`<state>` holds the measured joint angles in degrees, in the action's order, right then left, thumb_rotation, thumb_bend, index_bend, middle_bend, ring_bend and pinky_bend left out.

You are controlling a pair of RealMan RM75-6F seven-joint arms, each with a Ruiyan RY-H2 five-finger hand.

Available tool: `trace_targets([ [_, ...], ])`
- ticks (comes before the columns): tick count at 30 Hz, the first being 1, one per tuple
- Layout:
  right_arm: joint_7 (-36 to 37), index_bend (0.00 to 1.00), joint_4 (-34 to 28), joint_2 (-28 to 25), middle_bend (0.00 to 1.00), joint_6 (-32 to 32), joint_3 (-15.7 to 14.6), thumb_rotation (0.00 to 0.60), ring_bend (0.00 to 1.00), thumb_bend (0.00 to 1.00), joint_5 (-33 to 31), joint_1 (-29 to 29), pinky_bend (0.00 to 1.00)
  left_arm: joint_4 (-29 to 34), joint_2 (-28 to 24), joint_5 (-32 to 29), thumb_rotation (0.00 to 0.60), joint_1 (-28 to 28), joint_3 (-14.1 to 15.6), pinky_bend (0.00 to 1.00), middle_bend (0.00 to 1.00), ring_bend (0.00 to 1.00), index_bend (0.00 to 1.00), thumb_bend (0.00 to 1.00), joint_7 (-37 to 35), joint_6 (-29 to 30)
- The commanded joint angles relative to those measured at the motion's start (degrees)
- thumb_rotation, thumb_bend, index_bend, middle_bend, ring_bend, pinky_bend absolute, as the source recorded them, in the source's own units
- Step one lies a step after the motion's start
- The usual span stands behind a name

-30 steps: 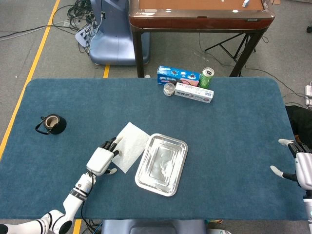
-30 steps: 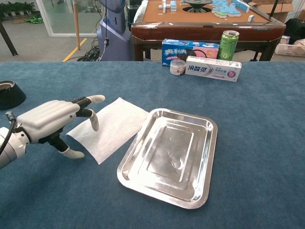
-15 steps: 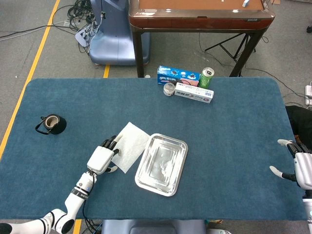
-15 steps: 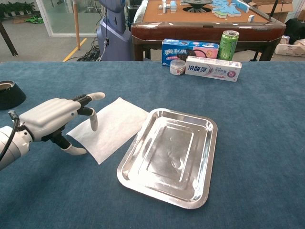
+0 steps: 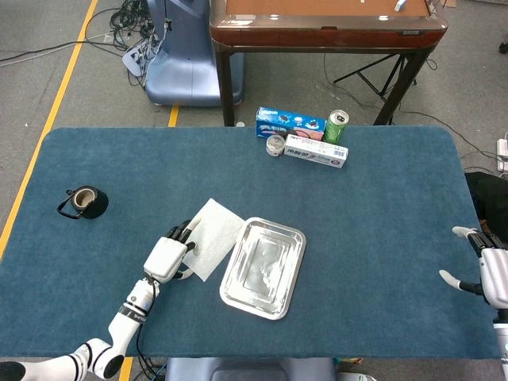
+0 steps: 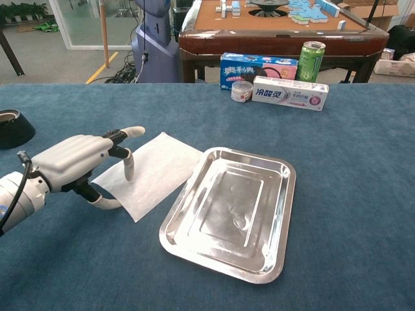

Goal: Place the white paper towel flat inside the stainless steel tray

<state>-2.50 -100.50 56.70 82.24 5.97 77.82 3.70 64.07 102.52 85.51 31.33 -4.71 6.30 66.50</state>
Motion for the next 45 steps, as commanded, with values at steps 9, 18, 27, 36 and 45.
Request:
trace_targets([
  [9,0.27,0.27,-0.10,-0.18,0.32,0.09,0.04,0.600,0.25,0.11,0.00,-0.07,0.41,-0.17,0.52,-0.46,0.600,0.13,-0.05,0.16,0.00,0.00,0.55,0.24,-0.99,0.12],
  [18,0.25,0.27,-0.07,-0.15,0.32,-0.05,0.00,0.600,0.25,0.11,-0.02,-0.03,0.41,-0.33,0.71,-0.54,0.600,0.11,0.01,0.16,0.00,0.00,0.55,0.29,-2.19,0.44],
  [27,-0.01,0.27,-0.16,-0.07,0.32,-0.05,-0.09,0.600,0.25,0.11,0.12,0.00,0.41,0.33,0.43,-0.91,0.600,-0.49,-0.05,0.16,0.00,0.00,0.56,0.37,-4.29,1.18],
  [36,-0.22,0.27,-0.18,0.01,0.32,-0.13,-0.09,0.600,0.25,0.11,0.05,0.06,0.41,3.50,-2.24,-0.24,0.600,-1.10,-0.49,0.16,0.00,0.00,0.58,0.40,-5.94,3.37],
  [45,-0.46,0.27,-0.29,0.10,0.32,-0.01,-0.20,0.600,0.25,0.11,0.24,0.02,0.41,12.52,-7.11,-4.49,0.600,-1.63,-4.02,0.16,0.00,0.00,0.58,0.40,-4.58,3.36],
])
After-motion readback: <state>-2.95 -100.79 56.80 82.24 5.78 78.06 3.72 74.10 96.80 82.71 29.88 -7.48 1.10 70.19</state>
